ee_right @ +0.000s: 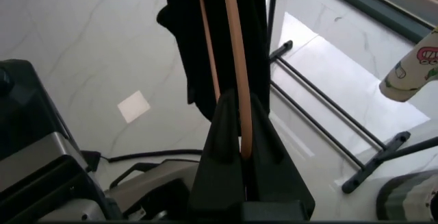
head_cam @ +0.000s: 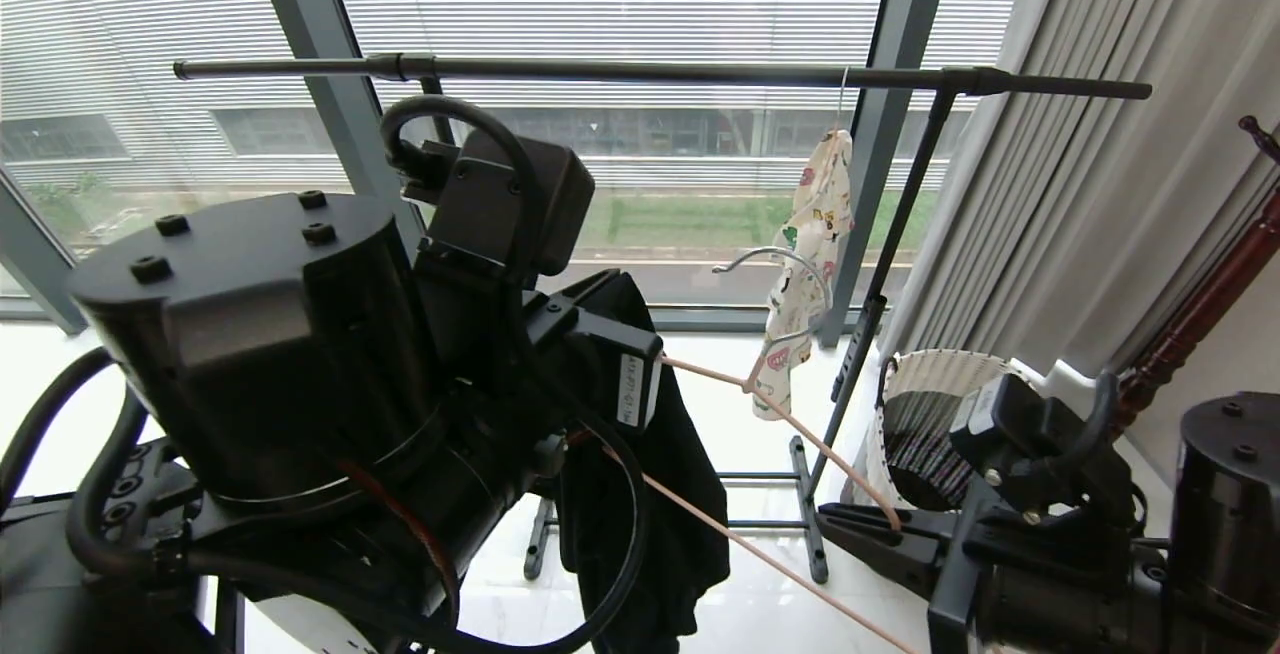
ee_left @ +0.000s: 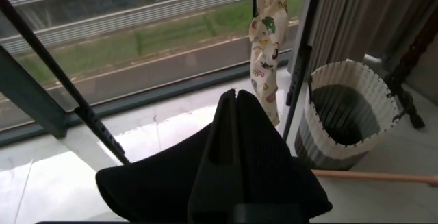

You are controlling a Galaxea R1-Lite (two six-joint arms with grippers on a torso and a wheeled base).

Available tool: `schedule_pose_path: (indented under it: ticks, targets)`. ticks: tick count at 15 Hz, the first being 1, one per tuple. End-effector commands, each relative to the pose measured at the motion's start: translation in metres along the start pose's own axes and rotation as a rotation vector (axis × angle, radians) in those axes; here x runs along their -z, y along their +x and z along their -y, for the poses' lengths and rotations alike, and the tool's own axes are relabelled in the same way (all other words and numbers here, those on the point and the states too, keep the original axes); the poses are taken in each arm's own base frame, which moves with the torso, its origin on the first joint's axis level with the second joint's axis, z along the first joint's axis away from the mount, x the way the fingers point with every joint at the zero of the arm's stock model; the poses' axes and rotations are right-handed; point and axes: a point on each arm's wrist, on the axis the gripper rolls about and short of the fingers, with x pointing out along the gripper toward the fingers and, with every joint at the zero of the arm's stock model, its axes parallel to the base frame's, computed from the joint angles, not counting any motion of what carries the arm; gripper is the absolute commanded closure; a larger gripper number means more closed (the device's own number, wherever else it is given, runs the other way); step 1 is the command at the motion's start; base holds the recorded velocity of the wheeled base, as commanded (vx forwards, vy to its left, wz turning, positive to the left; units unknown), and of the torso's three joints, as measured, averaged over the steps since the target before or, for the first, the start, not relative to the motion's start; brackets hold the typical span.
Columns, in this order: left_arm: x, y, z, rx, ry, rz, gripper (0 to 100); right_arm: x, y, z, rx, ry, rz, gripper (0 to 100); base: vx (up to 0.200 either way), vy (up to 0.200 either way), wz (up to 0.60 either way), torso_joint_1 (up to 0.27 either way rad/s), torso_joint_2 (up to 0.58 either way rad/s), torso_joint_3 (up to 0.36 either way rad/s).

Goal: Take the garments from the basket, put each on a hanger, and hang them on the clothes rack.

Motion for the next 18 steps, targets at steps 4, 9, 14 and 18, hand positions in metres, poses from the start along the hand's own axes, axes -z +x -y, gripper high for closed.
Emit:
schedule_pose_path:
  ticks: [4, 9, 14, 18]
  targets:
    - [-0.001, 0.003, 0.016, 0.041, 0.004, 0.002, 100, 0.001, 0.031, 0.002, 0.005, 0.008, -0.051, 100, 0.0, 0.0, 0.0, 0.0, 0.0, 0.0]
    - [-0.001, -0.001, 0.019, 0.057, 0.006, 0.002, 100, 0.001, 0.035, 0.009, 0.045, 0.016, -0.053, 100, 0.0, 0.0, 0.0, 0.0, 0.0, 0.0]
    - [-0.008, -0.012, 0.021, 0.083, 0.015, 0.028, 100, -0.003, 0.039, 0.023, 0.138, 0.037, -0.026, 100, 0.0, 0.0, 0.0, 0.0, 0.0, 0.0]
    - [-0.006, -0.014, 0.026, 0.101, 0.031, 0.024, 0, -0.003, 0.04, 0.022, 0.147, 0.038, -0.019, 100, 0.0, 0.0, 0.0, 0.0, 0.0, 0.0]
